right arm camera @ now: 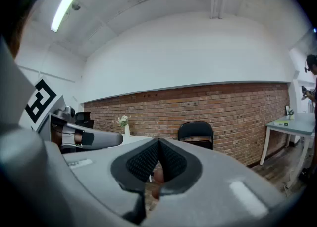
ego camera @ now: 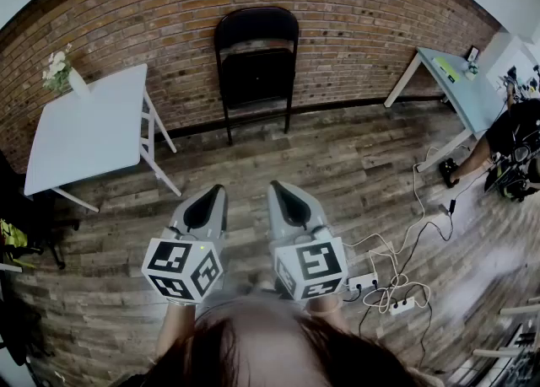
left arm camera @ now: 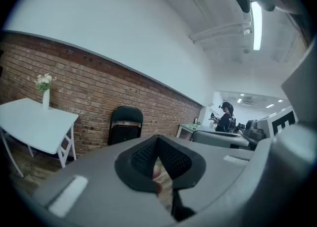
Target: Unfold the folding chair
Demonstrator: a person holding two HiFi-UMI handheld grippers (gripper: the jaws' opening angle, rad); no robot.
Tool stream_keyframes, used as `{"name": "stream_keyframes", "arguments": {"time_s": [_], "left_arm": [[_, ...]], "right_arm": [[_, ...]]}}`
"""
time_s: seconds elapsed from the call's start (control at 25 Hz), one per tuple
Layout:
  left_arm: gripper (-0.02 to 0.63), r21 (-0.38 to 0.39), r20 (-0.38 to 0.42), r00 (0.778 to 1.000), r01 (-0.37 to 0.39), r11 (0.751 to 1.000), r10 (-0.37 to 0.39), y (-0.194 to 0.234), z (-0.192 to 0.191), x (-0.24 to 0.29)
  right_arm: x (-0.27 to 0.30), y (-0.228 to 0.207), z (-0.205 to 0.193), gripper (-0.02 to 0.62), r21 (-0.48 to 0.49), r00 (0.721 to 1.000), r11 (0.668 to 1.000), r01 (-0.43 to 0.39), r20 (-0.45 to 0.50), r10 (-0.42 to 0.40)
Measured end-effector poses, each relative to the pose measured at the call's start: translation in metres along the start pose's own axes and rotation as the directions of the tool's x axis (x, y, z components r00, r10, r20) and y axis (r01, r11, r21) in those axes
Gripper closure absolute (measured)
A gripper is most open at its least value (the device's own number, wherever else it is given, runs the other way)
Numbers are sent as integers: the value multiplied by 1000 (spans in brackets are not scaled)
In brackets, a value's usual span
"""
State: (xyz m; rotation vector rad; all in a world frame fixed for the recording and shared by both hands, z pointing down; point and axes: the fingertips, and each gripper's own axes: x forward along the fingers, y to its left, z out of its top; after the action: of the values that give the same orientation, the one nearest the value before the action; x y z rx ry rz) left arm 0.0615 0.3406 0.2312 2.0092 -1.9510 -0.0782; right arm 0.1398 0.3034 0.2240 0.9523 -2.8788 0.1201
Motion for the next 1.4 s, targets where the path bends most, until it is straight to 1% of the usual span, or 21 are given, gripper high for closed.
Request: {"name": "stream_keyframes", "arguments": {"time_s": [0.28, 0.48, 0.64, 0.88, 1.12, 1.2, 1.4], "left_arm": [[604, -8, -9, 1000, -21, 1000, 21, -10, -6, 15], [604, -6, -6, 999, -54, 999, 54, -18, -12, 25], [604, -10, -16, 997, -79, 997, 79, -17, -14, 31], [604, -23, -34, 994, -102, 994, 102, 5, -15, 51], [604, -15, -37, 996, -82, 997, 81, 38, -1, 88], [604, -14, -36, 997, -69, 997, 69, 49, 9, 100], [604, -8, -24, 999, -43, 999, 43, 84, 35, 127]], "right_arm": [[-2, -18, 0, 601, -2, 999, 1000, -29, 15, 29], [-1, -35, -4, 601, -5, 998, 998, -59, 21, 59], [8, -42, -3, 601, 2, 995, 996, -92, 26, 92], [37, -41, -5, 601, -24, 990, 991, -134, 30, 135], [82, -47, -3, 601, -30, 991, 991, -131, 33, 132], [100, -50, 3, 601, -12, 991, 991, -130, 41, 130], [145, -50, 25, 601, 38, 986, 990, -138, 99, 134]]}}
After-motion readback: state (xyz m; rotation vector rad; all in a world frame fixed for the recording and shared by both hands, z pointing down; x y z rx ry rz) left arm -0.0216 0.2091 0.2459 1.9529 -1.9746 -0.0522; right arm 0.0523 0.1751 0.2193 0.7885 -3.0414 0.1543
